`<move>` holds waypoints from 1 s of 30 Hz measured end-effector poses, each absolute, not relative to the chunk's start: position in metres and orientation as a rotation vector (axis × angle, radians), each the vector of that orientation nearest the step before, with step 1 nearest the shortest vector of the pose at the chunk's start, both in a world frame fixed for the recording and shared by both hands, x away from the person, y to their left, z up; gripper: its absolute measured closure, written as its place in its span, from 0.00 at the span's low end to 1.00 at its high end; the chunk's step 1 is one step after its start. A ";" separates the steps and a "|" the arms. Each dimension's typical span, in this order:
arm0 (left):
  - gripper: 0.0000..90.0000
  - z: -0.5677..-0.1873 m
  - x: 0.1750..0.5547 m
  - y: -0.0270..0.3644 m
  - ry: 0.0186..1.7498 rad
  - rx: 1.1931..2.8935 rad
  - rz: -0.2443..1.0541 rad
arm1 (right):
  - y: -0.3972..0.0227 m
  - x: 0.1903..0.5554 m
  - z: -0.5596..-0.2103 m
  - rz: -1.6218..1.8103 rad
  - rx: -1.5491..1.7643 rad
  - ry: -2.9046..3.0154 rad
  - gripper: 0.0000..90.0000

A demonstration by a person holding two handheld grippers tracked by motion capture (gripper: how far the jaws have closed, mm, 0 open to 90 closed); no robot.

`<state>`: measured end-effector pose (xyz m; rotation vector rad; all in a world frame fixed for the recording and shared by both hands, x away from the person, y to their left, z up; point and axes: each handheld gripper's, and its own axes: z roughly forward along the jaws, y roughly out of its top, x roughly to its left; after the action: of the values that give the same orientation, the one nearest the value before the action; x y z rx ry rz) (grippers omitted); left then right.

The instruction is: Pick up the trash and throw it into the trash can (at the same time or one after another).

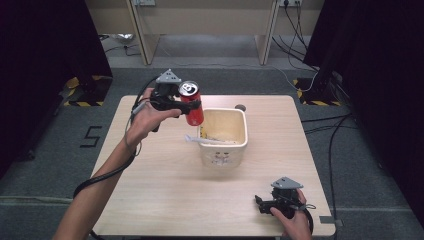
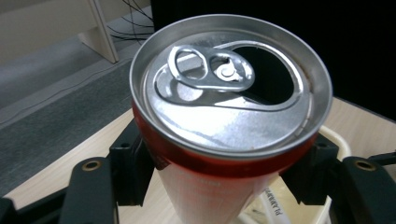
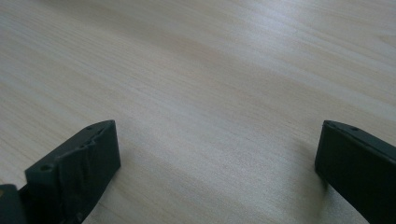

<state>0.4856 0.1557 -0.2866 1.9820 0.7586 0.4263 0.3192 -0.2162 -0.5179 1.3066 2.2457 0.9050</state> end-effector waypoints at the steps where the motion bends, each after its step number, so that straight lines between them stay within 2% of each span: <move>1: 0.38 -0.287 0.486 0.153 0.755 1.980 0.423 | -0.216 0.319 -0.518 0.905 1.307 2.246 0.00; 30: 0.38 -0.300 0.496 0.113 0.667 2.018 0.362 | -0.216 0.319 -0.518 0.905 1.299 2.250 0.00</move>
<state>0.4964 0.1128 -0.2999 2.0183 0.6674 0.3616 0.3190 -0.2163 -0.5179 1.2986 2.2502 0.9049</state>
